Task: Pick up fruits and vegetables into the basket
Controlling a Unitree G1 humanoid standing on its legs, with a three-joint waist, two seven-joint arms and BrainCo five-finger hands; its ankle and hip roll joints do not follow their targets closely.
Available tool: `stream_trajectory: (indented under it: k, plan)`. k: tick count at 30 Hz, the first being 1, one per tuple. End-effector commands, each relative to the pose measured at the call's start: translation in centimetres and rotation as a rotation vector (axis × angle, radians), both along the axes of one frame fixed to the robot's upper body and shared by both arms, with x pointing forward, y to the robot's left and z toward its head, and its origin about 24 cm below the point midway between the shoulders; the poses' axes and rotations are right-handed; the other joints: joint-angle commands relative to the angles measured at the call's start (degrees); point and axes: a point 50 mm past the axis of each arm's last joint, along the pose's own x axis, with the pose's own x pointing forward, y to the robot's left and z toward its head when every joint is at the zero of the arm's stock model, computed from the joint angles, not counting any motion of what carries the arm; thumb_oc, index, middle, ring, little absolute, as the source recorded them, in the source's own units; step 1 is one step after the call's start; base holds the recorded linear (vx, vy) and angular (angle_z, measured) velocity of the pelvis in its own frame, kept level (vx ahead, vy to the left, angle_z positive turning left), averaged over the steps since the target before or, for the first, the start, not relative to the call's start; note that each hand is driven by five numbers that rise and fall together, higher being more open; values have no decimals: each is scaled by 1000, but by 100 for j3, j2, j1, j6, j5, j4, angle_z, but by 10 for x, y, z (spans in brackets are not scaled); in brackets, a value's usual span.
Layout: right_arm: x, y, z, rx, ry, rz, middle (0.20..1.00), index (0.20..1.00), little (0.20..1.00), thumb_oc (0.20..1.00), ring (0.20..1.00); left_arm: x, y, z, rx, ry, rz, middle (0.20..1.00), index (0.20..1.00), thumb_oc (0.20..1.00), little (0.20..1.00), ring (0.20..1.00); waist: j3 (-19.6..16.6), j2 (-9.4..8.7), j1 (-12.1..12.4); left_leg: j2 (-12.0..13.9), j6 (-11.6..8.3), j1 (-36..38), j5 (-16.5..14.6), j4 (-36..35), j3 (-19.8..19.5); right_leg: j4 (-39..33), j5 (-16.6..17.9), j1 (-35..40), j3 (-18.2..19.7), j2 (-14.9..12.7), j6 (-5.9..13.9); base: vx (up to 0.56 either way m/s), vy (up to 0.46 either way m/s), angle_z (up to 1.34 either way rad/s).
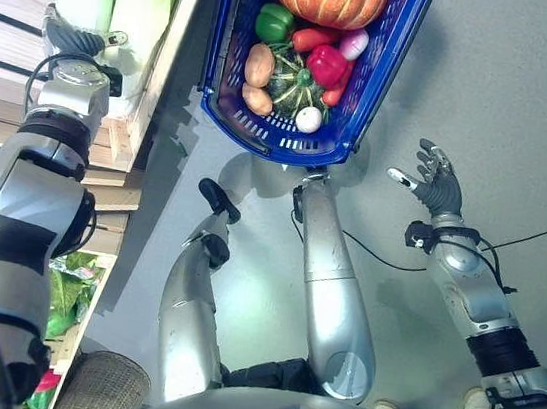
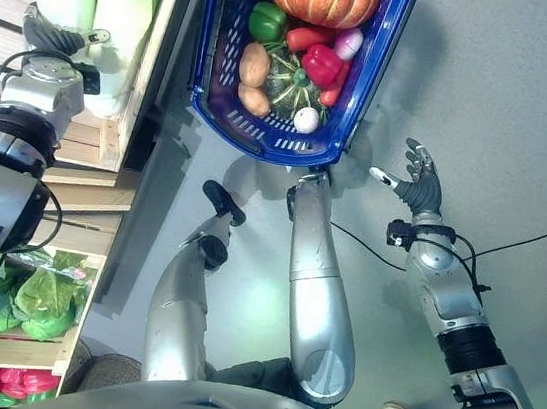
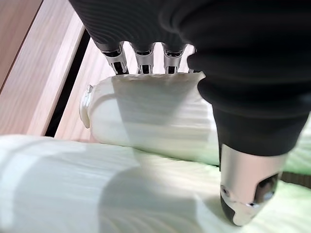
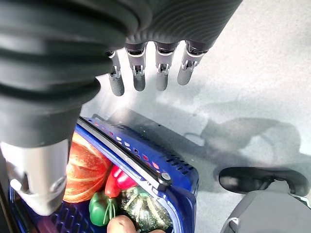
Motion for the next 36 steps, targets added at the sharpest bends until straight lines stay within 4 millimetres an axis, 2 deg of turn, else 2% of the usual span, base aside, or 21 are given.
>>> stream_trajectory:
  k: [1, 4, 9, 10, 12, 13, 23, 27, 30, 34, 36]
  plan:
    - [-6, 5, -1, 38, 2, 28, 1000, 1000, 1000, 1000, 1000, 4, -37, -71, -415, 155, -256, 1000, 1000, 1000, 1000, 1000, -198, -4, -458, 17, 269, -656, -890, 1287, 53, -508, 240, -81, 104, 137, 346, 0, 0, 0]
    - [-6, 5, 1, 43, 9, 28, 1000, 1000, 1000, 1000, 1000, 3, -48, -85, -531, 184, -362, 1000, 1000, 1000, 1000, 1000, -198, -13, -453, 26, 294, -739, -919, 1354, 35, -481, 247, -150, 129, 163, 329, 6, 4, -1]
    - [-6, 5, 4, 42, 9, 37, 1000, 1000, 1000, 1000, 1000, 3, -59, -91, -598, 170, -466, 1000, 1000, 1000, 1000, 1000, -198, -29, -451, 44, 326, -813, -946, 1401, 35, -465, 249, -203, 152, 204, 313, 8, 13, -3]
    - [-6, 6, 4, 41, 10, 39, 1000, 1000, 1000, 1000, 1000, 4, -63, -92, -608, 160, -497, 740, 740, 740, 740, 740, -198, -32, -450, 44, 334, -820, -947, 1405, 33, -464, 252, -208, 161, 213, 310, 10, 19, -4]
    - [-6, 5, 5, 36, 10, 40, 1000, 1000, 1000, 1000, 1000, 4, -68, -92, -613, 152, -523, 423, 423, 423, 423, 423, -198, -35, -448, 38, 348, -826, -965, 1421, 27, -449, 248, -217, 170, 220, 306, 6, 11, -2]
    - [-7, 4, 6, 31, 8, 41, 1000, 1000, 1000, 1000, 1000, 5, -70, -92, -605, 143, -547, 200, 200, 200, 200, 200, -198, -38, -444, 35, 362, -819, -973, 1421, 26, -444, 246, -210, 165, 223, 303, 10, 24, -3]
    - [-13, -3, 13, 1, -23, 47, 1000, 1000, 1000, 1000, 1000, 6, -76, -89, -499, 120, -595, 200, 200, 200, 200, 200, -198, -11, -433, -14, 393, -585, -985, 1357, 30, -425, 199, -25, 172, 168, 276, 3, 16, 2]
    - [-17, 1, 20, -33, -81, 72, 1000, 1000, 1000, 1000, 1000, 4, -75, -90, -465, 71, -587, 200, 200, 200, 200, 200, -198, -5, -389, -43, 391, -362, -956, 1251, 33, -499, 184, 203, 132, 118, 282, -5, 9, -1]
    - [-20, 5, 30, -43, -142, 108, 1000, 1000, 1000, 1000, 1000, 1, -74, -89, -423, 34, -577, 200, 200, 200, 200, 200, -198, 7, -346, -72, 392, -176, -937, 1160, 33, -571, 173, 401, 87, 75, 288, -3, 0, -1]
    - [-25, 13, 55, -82, -273, 201, 1000, 1000, 1000, 1000, 1000, -5, -68, -87, -336, -58, -556, 200, 200, 200, 200, 200, -198, 39, -250, -131, 389, 188, -929, 1003, 30, -689, 132, 784, -26, -19, 300, 0, 0, 0]
    - [-29, 17, 72, -69, -365, 271, 1000, 1000, 1000, 1000, 1000, -11, -68, -82, -236, -131, -553, 200, 200, 200, 200, 200, -198, 65, -146, -164, 391, 428, -941, 927, -16, -771, 106, 1061, -101, -88, 321, -36, -31, 3]
